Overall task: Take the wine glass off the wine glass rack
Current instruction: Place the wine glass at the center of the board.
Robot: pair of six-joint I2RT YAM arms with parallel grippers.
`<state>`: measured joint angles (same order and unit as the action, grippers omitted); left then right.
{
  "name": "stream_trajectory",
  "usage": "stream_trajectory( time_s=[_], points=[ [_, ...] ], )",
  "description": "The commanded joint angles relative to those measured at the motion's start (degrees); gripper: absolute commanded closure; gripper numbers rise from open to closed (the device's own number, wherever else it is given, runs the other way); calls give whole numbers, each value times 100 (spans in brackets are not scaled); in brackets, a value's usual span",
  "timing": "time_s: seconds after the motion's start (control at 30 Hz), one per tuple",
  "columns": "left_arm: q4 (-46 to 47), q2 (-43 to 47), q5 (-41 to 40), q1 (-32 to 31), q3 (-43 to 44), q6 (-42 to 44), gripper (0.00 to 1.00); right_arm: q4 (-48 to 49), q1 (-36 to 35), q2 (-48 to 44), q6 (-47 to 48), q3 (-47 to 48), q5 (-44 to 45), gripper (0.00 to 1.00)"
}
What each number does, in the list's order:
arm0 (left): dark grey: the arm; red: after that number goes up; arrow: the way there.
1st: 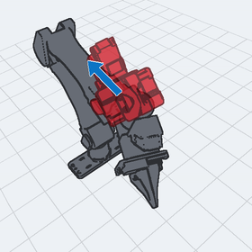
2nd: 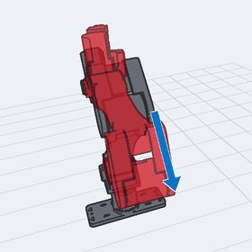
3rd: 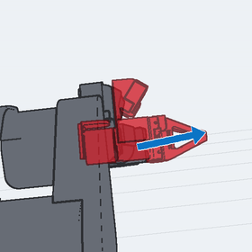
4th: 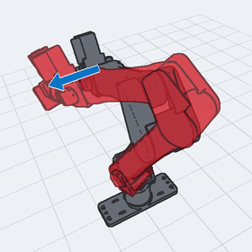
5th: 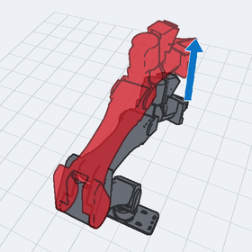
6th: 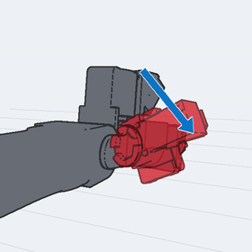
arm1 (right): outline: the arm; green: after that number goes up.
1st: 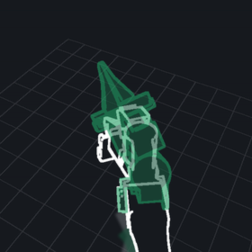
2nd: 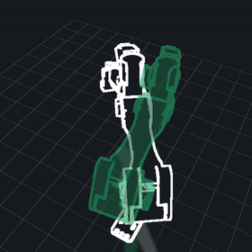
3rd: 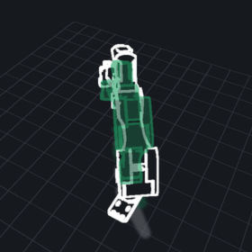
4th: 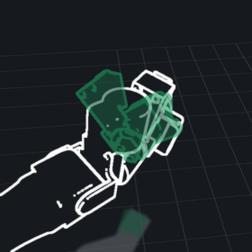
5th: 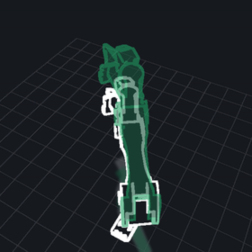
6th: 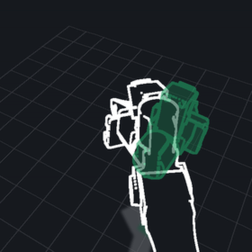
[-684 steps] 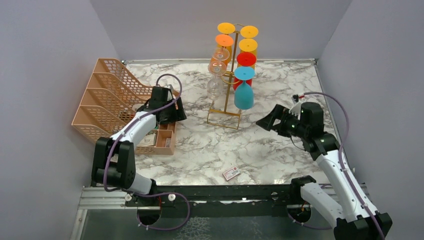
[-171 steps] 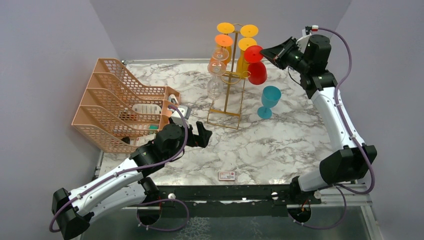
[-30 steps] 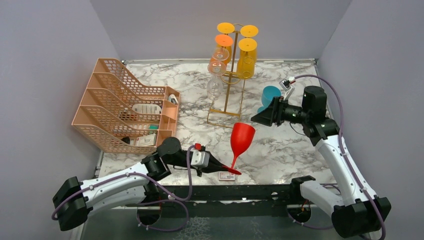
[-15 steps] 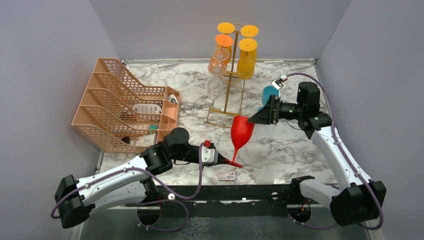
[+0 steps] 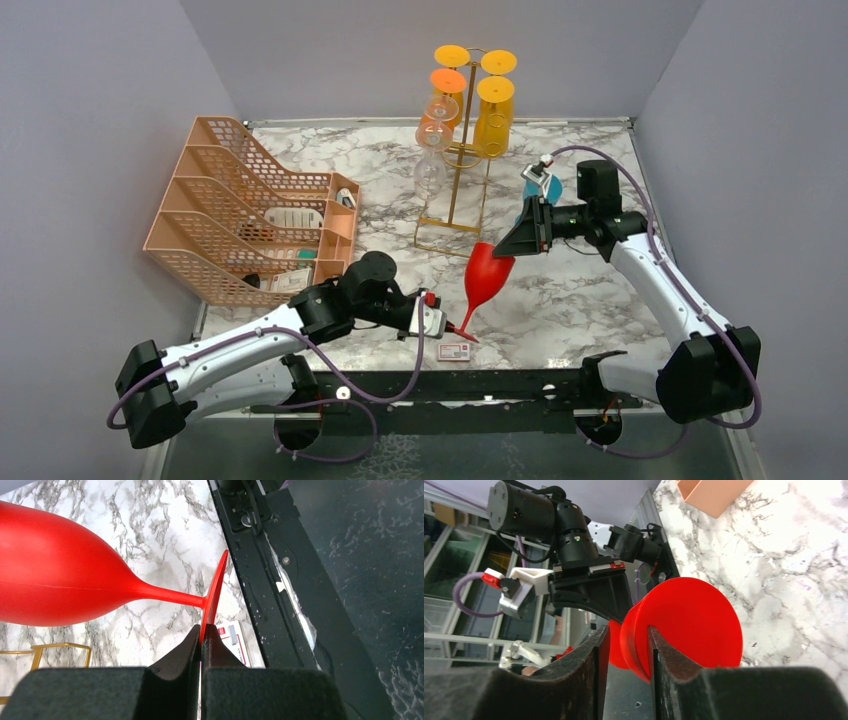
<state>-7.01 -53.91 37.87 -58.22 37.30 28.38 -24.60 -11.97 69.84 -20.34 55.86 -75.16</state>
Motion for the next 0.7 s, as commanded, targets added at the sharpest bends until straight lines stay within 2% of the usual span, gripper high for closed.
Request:
stream_trajectory(
  time_s=[0.0,0.13,0.33,0.53,0.57,0.63,0.67],
  points=[
    [-367,55,-594,136,246,405,100,-380,-192,107,164,183,-576,69],
    [-581,54,-722,187,290,568,100,-405,-325,148,169,253,-554,72],
    [-523,223,-845,243,167,657,100,-428,-583,161,135,210,-344,70],
    [-558,353,-860,265,82,648,100,-332,-605,11,-18,88,93,94],
    [-497,395,-896,267,39,504,97,-262,-605,-39,-78,70,180,98],
    [-291,517,-1015,267,-77,191,77,-107,-605,-136,-219,34,316,99],
    [-201,586,-1012,267,-133,79,77,-43,-605,-184,-283,19,356,99]
  ],
)
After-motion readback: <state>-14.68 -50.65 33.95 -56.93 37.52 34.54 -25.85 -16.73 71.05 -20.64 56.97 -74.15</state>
